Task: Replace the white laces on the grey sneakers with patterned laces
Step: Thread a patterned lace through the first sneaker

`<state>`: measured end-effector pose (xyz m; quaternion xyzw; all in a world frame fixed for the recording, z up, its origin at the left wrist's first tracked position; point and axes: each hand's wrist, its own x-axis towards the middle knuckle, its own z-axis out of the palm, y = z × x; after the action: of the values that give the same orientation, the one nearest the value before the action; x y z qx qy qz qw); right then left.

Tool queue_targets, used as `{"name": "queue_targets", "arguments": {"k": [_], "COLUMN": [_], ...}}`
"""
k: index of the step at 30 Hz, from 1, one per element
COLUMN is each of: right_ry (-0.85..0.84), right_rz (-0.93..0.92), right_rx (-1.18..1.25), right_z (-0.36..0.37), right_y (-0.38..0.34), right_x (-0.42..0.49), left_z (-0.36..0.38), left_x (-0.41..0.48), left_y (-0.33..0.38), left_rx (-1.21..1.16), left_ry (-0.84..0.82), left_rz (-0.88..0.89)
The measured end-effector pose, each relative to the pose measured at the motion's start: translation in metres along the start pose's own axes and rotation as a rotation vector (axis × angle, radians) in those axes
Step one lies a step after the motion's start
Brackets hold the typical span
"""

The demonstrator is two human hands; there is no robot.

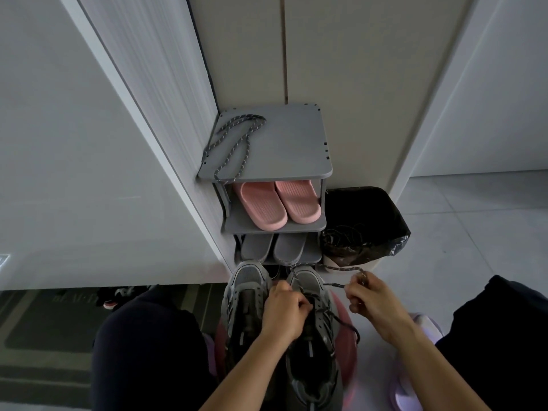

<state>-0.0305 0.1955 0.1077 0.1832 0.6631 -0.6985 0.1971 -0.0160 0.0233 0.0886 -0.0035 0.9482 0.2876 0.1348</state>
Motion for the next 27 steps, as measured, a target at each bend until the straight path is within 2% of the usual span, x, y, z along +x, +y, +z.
{"name": "queue_targets", "arguments": {"k": [5, 8, 14, 23, 27], "right_ry": [-0.083, -0.057, -0.013, -0.058, -0.063], "right_rz": [0.055, 0.009, -0.071, -0.102, -0.114], "right_rx": [-0.108, -0.181, -0.355, -0.452, -0.532], "right_z": [0.005, 0.007, 0.009, 0.009, 0.011], "right_y": [0.009, 0.013, 0.014, 0.017, 0.018], "right_x": [0.001, 0.001, 0.004, 0.007, 0.008], "left_z": [-0.004, -0.004, -0.003, 0.002, 0.005], "left_x": [0.003, 0.003, 0.0, -0.006, -0.005], "left_y": [0.007, 0.007, 0.006, 0.004, 0.007], "left_rx": [-0.057, -0.022, -0.146, 0.031, -0.069], "left_ry": [-0.044, -0.034, 0.02, -0.005, -0.014], "left_rz": [-0.077, -0.064, -0.087, -0.089, -0.102]}}
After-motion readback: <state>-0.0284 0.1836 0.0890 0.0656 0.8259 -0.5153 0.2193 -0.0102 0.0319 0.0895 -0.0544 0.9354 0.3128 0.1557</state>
